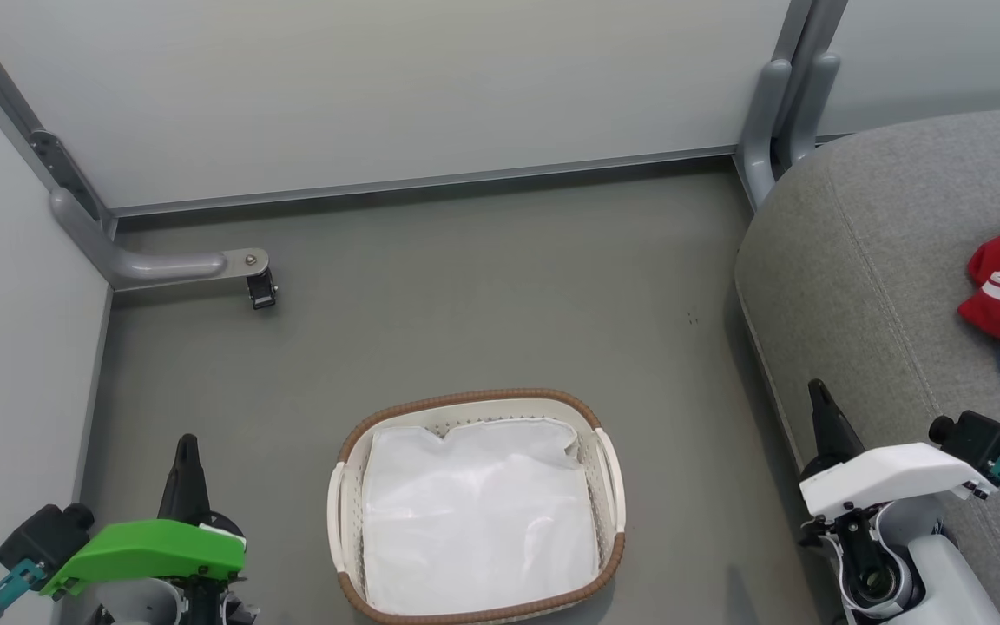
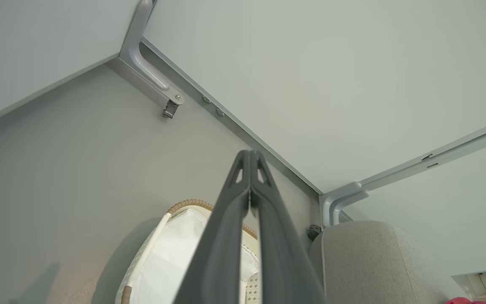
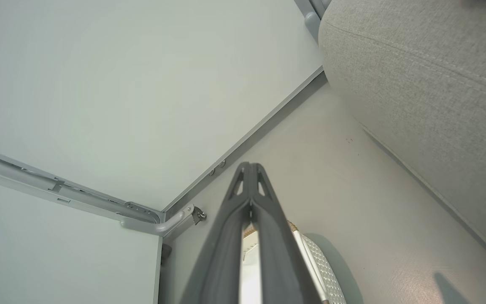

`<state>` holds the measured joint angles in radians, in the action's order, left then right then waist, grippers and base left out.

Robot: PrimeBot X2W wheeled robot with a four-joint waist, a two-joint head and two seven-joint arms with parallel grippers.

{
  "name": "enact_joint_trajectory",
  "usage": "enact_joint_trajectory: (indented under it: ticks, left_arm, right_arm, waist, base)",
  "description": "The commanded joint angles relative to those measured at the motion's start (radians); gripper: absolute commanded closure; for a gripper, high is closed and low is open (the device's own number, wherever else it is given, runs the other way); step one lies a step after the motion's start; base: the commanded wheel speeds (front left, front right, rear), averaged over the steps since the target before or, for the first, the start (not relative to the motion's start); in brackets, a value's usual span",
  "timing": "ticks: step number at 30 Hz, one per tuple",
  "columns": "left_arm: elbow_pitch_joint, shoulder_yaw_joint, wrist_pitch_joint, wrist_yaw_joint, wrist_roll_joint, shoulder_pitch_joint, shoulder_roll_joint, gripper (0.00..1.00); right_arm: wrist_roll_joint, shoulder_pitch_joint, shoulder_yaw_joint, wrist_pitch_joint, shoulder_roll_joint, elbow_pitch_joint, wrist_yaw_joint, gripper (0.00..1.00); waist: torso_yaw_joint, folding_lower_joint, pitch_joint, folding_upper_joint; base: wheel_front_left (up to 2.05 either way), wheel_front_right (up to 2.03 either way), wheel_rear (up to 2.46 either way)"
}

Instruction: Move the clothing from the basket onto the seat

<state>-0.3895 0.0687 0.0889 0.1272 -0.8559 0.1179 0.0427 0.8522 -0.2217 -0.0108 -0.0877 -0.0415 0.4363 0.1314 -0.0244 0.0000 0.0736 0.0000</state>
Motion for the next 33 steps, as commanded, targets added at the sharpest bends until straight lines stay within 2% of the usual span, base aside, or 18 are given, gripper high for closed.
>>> enact_joint_trajectory:
  ticks: [1,33]
  left_arm:
    - [0.019,0.007,-0.007,0.002,-0.032,0.001,0.006,1.0]
    - [0.08,0.025,-0.099,0.004,-0.372,-0.006,0.008,1.0]
  right_arm:
    - [0.033,0.0,-0.006,0.007,-0.005,-0.021,0.0,1.0]
    - [0.374,0.056,-0.053,0.099,-0.008,-0.104,-0.001,1.0]
  waist:
    - [0.001,0.0,-0.001,0.0]
    - [0.01,0.0,-0.027,0.0]
  base:
    - [0.0,0.0,0.0]
    - [0.0,0.0,0.0]
